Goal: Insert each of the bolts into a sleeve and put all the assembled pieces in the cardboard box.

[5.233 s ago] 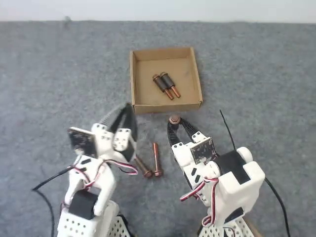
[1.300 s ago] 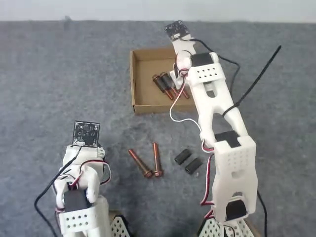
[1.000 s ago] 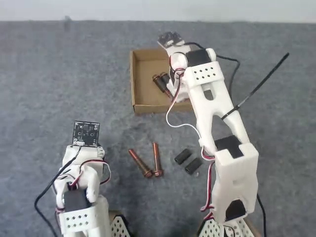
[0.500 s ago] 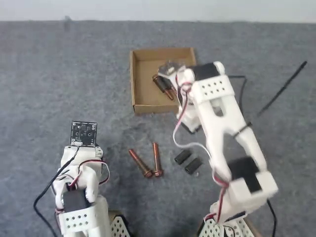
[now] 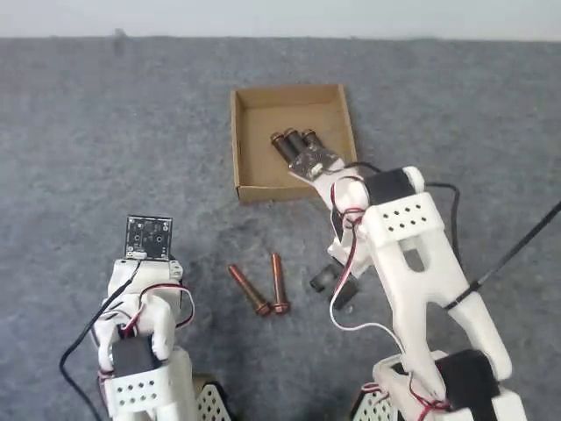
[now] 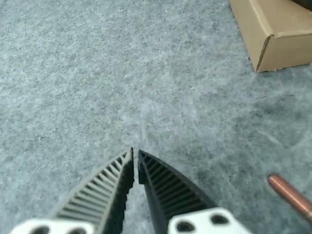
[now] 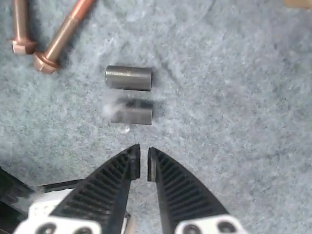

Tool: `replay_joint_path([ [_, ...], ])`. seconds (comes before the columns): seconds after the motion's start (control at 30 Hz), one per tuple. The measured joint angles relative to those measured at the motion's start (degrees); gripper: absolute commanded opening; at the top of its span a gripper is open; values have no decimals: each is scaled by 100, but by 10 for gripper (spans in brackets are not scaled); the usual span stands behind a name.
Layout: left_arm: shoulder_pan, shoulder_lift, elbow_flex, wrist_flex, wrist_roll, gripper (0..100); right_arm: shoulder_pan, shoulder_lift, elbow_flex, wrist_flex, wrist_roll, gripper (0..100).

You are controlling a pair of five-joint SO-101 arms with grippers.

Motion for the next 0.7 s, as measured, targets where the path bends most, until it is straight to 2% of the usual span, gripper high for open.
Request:
replay_joint_path([
  [0.23,0,0,0,0,0,12,-510,-9,642,-378,1530,7],
  [0.3,0,0,0,0,0,12,-756,-9,730,-536,1741,20],
  [0.47,0,0,0,0,0,12,-1275,-9,730,-721,2136,162],
  [0.7,0,0,0,0,0,12,-1424,-9,844,-1002,2479,151],
])
